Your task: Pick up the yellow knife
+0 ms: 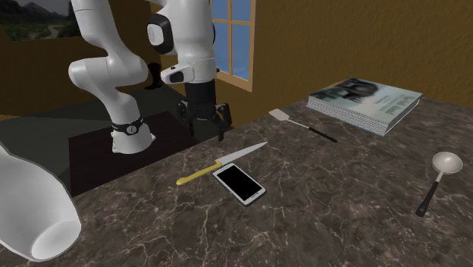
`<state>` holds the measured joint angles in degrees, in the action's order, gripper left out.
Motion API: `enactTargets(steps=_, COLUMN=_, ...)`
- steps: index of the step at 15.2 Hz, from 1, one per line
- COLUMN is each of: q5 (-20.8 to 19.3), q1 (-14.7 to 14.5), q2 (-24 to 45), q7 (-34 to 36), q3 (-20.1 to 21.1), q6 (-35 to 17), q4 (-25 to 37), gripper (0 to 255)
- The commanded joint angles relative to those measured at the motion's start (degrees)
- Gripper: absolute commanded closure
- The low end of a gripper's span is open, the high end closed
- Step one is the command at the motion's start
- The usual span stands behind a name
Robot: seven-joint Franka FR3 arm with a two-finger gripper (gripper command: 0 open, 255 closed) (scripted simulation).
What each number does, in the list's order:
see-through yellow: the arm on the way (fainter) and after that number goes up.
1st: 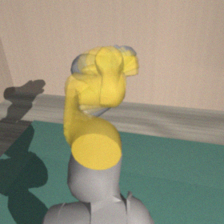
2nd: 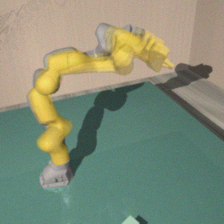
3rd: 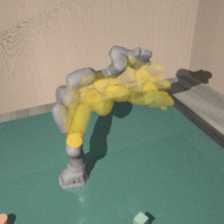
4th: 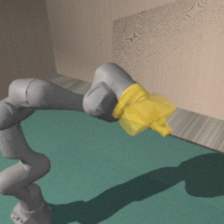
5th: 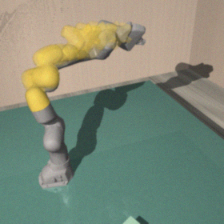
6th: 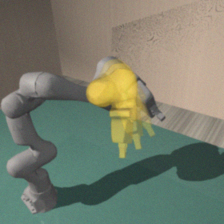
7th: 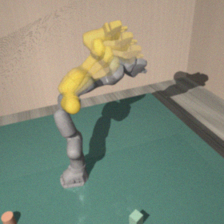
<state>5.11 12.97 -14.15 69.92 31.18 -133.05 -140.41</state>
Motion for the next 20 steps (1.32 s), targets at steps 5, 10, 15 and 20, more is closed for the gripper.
enactTargets(steps=5, q5=-9.01, q1=3.53, q2=10.82, q7=15.12, q3=3.53, q6=-8.03, q4=3.71, gripper=0)
enactTargets(steps=10, q5=-12.67, q1=3.8, q2=14.19, q7=17.95, q3=3.68, q6=-11.83, q4=2.54, gripper=0)
enactTargets(steps=15, q5=-13.08, q1=3.77, q2=14.53, q7=18.31, q3=3.65, q6=-12.24, q4=2.38, gripper=255)
enactTargets(steps=20, q5=-13.16, q1=3.8, q2=14.63, q7=18.3, q3=3.62, q6=-12.27, q4=2.43, gripper=255)
